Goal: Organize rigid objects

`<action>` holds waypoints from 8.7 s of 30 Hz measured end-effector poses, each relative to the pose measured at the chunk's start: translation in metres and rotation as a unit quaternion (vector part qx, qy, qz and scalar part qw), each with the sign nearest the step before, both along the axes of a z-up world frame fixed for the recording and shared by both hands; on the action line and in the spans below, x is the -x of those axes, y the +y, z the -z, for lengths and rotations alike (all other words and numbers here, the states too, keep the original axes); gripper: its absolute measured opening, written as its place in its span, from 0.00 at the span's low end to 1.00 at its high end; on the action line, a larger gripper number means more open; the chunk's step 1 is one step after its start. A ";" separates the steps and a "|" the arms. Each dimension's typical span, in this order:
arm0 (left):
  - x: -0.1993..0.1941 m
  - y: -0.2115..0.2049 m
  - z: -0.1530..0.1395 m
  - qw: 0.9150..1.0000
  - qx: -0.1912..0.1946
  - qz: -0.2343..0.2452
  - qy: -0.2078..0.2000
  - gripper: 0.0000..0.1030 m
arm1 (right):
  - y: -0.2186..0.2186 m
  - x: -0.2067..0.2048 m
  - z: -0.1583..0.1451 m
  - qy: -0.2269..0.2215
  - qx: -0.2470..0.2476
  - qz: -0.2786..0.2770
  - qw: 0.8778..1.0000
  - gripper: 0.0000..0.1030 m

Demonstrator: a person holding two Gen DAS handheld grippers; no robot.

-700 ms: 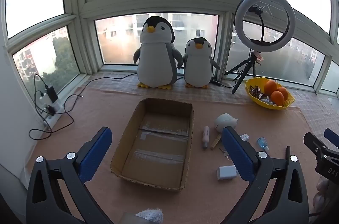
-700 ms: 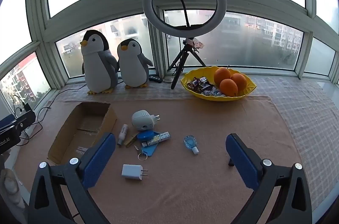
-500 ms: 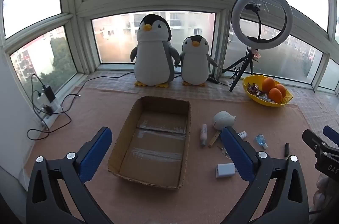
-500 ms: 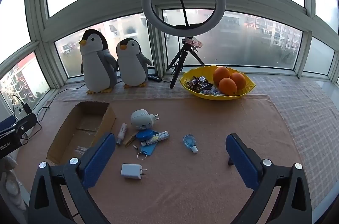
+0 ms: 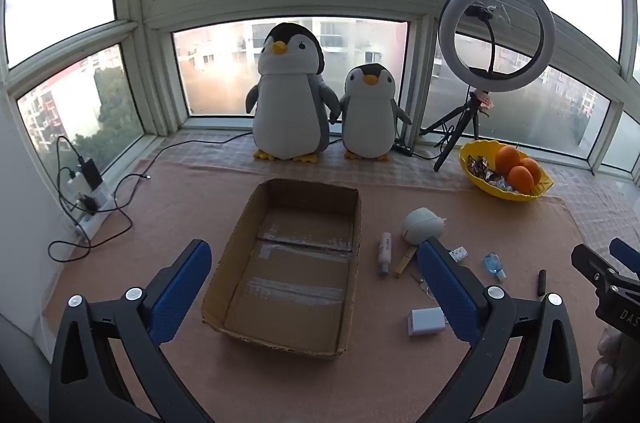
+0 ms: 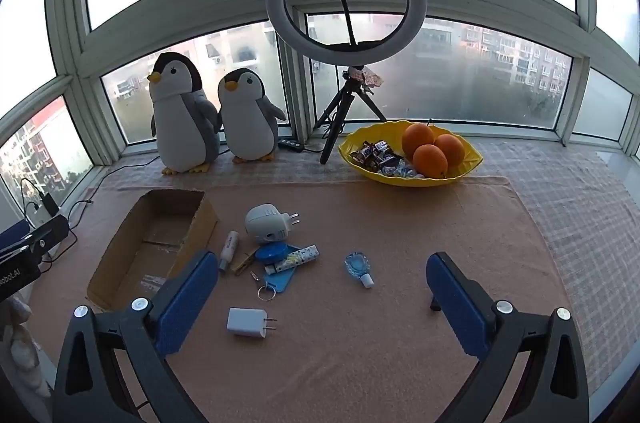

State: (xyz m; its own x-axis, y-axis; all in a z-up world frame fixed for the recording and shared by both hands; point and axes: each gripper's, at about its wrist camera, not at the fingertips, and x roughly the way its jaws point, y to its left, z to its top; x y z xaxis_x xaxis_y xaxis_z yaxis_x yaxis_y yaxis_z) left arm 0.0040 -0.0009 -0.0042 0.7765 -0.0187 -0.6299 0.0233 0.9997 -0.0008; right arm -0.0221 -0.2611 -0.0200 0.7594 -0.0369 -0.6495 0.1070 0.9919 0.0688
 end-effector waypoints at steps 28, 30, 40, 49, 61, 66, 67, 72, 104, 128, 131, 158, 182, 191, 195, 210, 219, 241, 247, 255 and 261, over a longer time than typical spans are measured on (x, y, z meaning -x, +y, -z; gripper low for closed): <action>0.004 -0.001 0.004 1.000 0.001 -0.002 -0.003 1.00 | 0.007 -0.001 0.002 0.006 0.000 -0.005 1.000 1.00; 0.004 0.000 0.004 1.000 0.001 -0.003 -0.004 1.00 | 0.007 -0.001 0.002 0.006 0.000 -0.005 1.000 1.00; 0.003 0.001 0.005 1.000 0.000 -0.004 -0.004 1.00 | 0.007 -0.001 0.002 0.009 -0.002 -0.005 1.000 1.00; 0.003 0.001 0.005 1.000 0.001 -0.004 -0.004 1.00 | 0.008 -0.001 0.003 0.011 -0.003 -0.005 1.000 1.00; 0.002 0.000 0.006 1.000 -0.002 -0.002 -0.005 1.00 | 0.010 -0.004 0.005 0.016 -0.004 -0.007 1.000 1.00; 0.003 0.000 0.006 1.000 -0.002 -0.003 -0.005 1.00 | 0.010 -0.004 0.005 0.016 -0.004 -0.007 1.000 1.00; 0.003 0.000 0.006 1.000 -0.002 -0.003 -0.005 1.00 | 0.010 -0.004 0.005 0.017 -0.004 -0.007 1.000 1.00; 0.001 0.001 0.007 1.000 -0.002 -0.004 -0.003 1.00 | 0.008 -0.006 0.006 0.020 -0.005 -0.006 1.000 1.00; -0.040 0.126 0.114 0.982 -0.006 -0.124 0.143 0.99 | -0.035 0.001 0.031 0.034 -0.004 0.019 0.999 1.00; -0.074 0.132 0.174 0.968 -0.001 -0.129 0.215 0.83 | -0.108 0.013 0.064 0.077 -0.008 0.107 0.991 1.00; -0.075 0.131 0.177 0.967 -0.001 -0.127 0.218 0.82 | -0.113 0.010 0.067 0.079 0.002 0.111 0.991 1.00; -0.087 0.128 0.194 0.963 0.018 -0.126 0.237 0.78 | -0.176 -0.068 0.149 0.224 -0.126 0.127 0.958 0.41; -0.087 0.126 0.193 0.964 0.016 -0.124 0.233 0.78 | -0.174 -0.101 0.178 0.285 -0.080 0.101 0.950 0.15; -0.086 0.123 0.193 0.964 0.008 -0.125 0.234 0.78 | -0.159 -0.090 0.159 0.266 -0.083 0.080 0.957 0.14; -0.088 0.125 0.193 0.963 0.012 -0.123 0.238 0.79 | -0.130 -0.090 0.135 0.245 -0.078 0.043 0.965 0.14; -0.090 0.127 0.195 0.965 0.006 -0.106 0.241 0.79 | 0.048 -0.097 0.055 0.176 -0.039 -0.131 0.975 0.14; -0.091 0.129 0.196 0.968 0.001 -0.081 0.237 0.79 | 0.134 -0.100 0.061 0.180 -0.016 -0.181 0.967 0.14; -0.091 0.126 0.195 0.972 -0.005 -0.061 0.228 0.78 | 0.238 -0.112 0.102 0.201 -0.003 -0.242 0.949 0.14; -0.092 0.125 0.195 0.972 -0.012 -0.058 0.226 0.78 | 0.238 -0.112 0.105 0.200 -0.007 -0.245 0.949 0.15; -0.092 0.124 0.194 0.973 -0.017 -0.059 0.224 0.79 | 0.240 -0.105 0.093 0.170 -0.007 -0.257 0.951 0.53; -0.092 0.123 0.194 0.973 -0.021 -0.061 0.222 0.79 | 0.228 -0.103 0.090 0.164 -0.012 -0.244 0.956 0.59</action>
State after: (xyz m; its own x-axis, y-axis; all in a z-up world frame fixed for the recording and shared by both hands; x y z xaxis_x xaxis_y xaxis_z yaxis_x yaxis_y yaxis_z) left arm 0.0957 0.1221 -0.1981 0.4223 0.0884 -0.9021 -0.0882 0.9945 0.0562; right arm 0.0810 -0.0332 -0.1102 0.4374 0.2877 -0.8520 -0.3493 0.9274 0.1338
